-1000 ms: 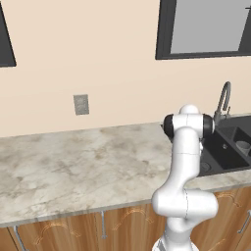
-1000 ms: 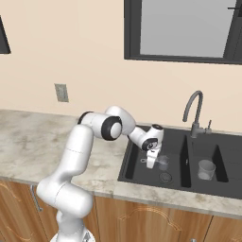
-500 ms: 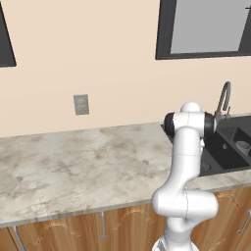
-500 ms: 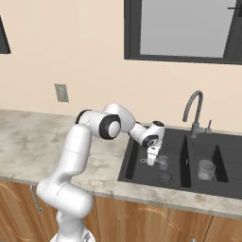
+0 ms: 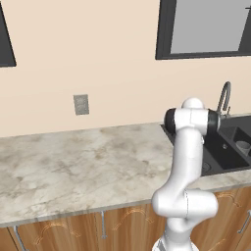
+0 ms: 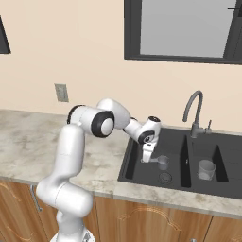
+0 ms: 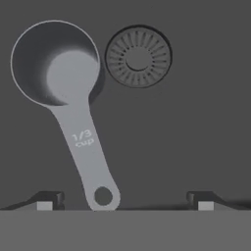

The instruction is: Move any existing items from the left basin to the right basin for drying. Then move the measuring cup from the counter to the left basin of the sink for washing.

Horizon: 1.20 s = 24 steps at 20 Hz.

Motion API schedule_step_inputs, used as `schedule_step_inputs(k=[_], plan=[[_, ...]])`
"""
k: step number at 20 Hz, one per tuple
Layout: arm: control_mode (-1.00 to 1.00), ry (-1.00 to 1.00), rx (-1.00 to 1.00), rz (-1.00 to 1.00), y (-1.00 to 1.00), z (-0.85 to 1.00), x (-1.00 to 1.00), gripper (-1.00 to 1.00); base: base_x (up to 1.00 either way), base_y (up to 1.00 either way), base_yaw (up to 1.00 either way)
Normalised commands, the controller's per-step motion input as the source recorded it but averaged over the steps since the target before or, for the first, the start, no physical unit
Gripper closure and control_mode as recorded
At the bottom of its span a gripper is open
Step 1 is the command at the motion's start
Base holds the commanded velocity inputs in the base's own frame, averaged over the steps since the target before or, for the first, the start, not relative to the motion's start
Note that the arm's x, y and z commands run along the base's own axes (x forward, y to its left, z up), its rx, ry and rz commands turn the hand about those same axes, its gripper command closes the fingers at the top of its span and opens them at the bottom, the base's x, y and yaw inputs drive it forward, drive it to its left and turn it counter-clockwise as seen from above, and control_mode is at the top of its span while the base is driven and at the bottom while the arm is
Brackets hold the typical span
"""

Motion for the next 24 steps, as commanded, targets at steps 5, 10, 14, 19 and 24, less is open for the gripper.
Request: schedule_step_inputs(k=[5,10,14,19,24], plan=[[-1.00,-0.05,-0.06,0.00,0.23,0.58,-0.09,-1.00,0.00,0.00,0.00],[-1.00,-0.05,-0.06,0.00,0.05,0.59,-0.01,-1.00,0.00,0.00,0.00],[-1.00,-0.06,-0.08,0.00,0.06,0.64,-0.08,-1.00,0.00,0.00,0.00],[-1.00,-0.07,-0.11,0.00,0.10,0.67,-0.21,-1.00,0.00,0.00,0.00],[-1.00,-0.04,-0.12,0.00,0.20,0.66,-0.31,-1.00,0.00,0.00,0.00]])
